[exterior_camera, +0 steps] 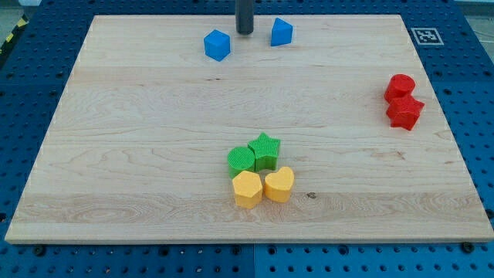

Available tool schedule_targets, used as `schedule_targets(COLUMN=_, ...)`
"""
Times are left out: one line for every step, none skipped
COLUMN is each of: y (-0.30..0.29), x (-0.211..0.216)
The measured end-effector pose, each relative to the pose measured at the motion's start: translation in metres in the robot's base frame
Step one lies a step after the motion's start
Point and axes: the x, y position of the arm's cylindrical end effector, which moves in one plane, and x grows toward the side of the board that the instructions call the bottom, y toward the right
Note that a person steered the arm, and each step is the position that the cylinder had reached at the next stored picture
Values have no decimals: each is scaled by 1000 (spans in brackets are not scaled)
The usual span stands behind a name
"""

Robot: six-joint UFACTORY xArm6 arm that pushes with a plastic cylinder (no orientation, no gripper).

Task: Slide the blue triangle a bit bottom left

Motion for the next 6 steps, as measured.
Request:
schedule_targets(y=28, x=-16)
schedule_targets(y=79, x=-13)
schedule_targets(y=82, x=7)
schedule_targets(y=38, x=9)
schedule_targets(y=33, x=18)
schedule_targets(y=33, x=24)
